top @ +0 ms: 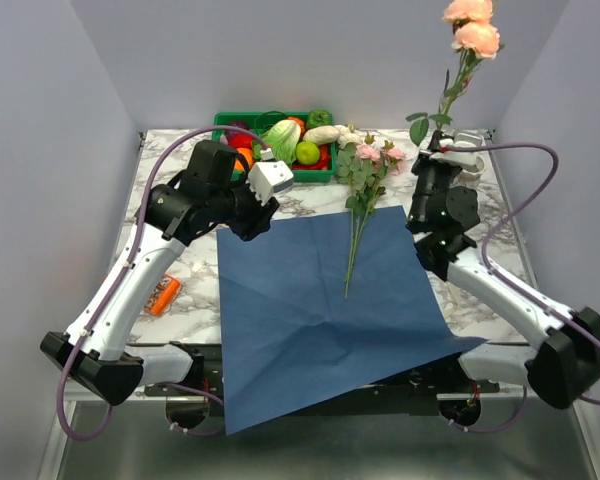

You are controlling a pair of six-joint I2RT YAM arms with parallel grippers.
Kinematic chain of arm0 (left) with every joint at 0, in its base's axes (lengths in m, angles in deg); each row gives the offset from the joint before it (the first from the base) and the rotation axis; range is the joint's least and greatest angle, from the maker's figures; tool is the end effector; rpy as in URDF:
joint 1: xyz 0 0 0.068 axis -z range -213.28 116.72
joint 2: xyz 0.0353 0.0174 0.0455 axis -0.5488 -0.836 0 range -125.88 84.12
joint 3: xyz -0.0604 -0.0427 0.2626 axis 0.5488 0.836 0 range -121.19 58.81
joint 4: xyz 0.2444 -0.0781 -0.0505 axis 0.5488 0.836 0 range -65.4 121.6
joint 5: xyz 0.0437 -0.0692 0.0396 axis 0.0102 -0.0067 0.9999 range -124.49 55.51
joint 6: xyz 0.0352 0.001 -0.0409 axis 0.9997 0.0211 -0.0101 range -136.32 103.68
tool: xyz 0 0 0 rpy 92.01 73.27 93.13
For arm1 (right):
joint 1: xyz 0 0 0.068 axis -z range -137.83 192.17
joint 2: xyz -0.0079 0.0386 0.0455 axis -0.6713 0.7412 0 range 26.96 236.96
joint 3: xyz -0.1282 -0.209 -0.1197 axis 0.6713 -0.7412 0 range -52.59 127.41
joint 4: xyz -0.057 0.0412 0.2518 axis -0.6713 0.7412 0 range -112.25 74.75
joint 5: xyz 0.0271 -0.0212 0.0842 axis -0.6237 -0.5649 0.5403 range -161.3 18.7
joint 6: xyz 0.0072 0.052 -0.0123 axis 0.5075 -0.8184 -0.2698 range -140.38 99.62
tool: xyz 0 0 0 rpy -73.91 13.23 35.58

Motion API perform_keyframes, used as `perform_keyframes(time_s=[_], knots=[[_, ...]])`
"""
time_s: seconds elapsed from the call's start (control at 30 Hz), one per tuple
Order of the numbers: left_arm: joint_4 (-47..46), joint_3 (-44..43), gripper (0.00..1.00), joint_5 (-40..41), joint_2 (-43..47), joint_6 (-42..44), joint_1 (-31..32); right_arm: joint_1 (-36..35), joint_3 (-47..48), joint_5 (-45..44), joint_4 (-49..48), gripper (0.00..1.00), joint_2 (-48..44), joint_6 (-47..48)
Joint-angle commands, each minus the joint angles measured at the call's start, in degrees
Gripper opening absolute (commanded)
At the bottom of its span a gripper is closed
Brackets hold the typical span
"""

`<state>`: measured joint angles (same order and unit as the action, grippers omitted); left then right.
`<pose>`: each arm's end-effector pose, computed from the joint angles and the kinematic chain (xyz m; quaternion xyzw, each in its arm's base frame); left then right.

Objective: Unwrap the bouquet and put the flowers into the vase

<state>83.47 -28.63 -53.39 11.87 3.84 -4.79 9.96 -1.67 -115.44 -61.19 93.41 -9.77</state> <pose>0.2038 -0.1237 0.4126 0.4325 0.7997 -0.1788 0.3760 0.2315 0.1165 0.3874 0.1067 0.5883 -0.0575 0.7995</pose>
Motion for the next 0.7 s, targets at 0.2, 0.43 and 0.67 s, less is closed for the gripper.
perform_keyframes(time_s=[0.2, 0.43, 0.67], knots=[[-2.62, 2.01, 0.52, 0.35, 0.88, 2.16, -0.98, 10.21, 15.79, 0.19, -38.08, 0.01, 13.09, 26.94], [-2.71, 2.71, 0.52, -0.70, 0.71, 2.95, -1.95, 15.15, 16.06, 1.69, -31.73, 0.01, 11.24, 19.62], [-2.89, 3.24, 0.52, -1.41, 0.44, 3.57, -2.91, 17.61, 17.72, 2.13, -33.74, 0.01, 14.66, 21.72]])
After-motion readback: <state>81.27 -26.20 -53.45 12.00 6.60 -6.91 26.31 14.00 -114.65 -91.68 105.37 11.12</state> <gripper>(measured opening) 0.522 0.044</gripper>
